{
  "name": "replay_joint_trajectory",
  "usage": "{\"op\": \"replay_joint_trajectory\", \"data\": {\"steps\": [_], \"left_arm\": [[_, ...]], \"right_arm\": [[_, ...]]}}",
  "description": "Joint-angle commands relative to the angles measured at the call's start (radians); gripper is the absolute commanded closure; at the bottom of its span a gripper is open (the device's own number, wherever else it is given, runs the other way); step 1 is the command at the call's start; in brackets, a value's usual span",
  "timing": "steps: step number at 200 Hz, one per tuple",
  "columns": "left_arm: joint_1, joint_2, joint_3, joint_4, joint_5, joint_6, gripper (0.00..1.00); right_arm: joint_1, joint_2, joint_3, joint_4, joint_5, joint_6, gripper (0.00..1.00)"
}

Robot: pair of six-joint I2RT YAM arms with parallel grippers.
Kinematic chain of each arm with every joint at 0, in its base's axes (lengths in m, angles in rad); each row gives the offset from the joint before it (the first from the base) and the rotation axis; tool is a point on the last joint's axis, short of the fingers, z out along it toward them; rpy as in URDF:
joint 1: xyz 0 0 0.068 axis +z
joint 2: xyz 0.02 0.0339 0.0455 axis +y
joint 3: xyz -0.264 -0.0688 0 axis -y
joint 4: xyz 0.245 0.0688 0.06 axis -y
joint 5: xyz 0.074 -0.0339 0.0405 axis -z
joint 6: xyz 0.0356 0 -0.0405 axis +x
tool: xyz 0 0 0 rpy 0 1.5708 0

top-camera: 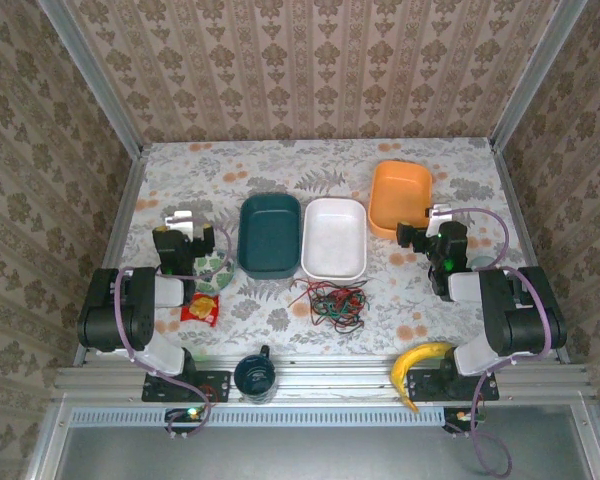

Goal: Untangle the cables

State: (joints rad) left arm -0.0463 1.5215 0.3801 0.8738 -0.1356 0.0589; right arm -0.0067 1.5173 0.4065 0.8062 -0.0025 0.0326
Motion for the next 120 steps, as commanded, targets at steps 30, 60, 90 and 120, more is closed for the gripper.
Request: {"op": "replay_joint_trajectory", "data": {"steps": [30, 60, 90, 120], "left_arm": [[-0.085, -0.296, 0.1, -0.272, -0.229, -0.04, 0.0], [-0.146, -0.431, 0.19, -0.542, -0.22, -0.166, 0.0], [-0.357, -0.484, 0.212, -0.679, -0.08, -0.204, 0.0], [-0.569, -0.41, 0.224, -0.725, 0.036, -0.279, 0.0]], "right_arm": [[0.016, -0.224, 0.231, -0.576, 0.285, 0.265, 0.13], [0.119, -0.388, 0.225, -0.76, 0.385, 0.397, 0.14], [0.317, -0.466, 0.256, -0.952, 0.252, 0.342, 0.14], [0.462, -0.467, 0.264, -1.038, 0.141, 0.333, 0.14]]}}
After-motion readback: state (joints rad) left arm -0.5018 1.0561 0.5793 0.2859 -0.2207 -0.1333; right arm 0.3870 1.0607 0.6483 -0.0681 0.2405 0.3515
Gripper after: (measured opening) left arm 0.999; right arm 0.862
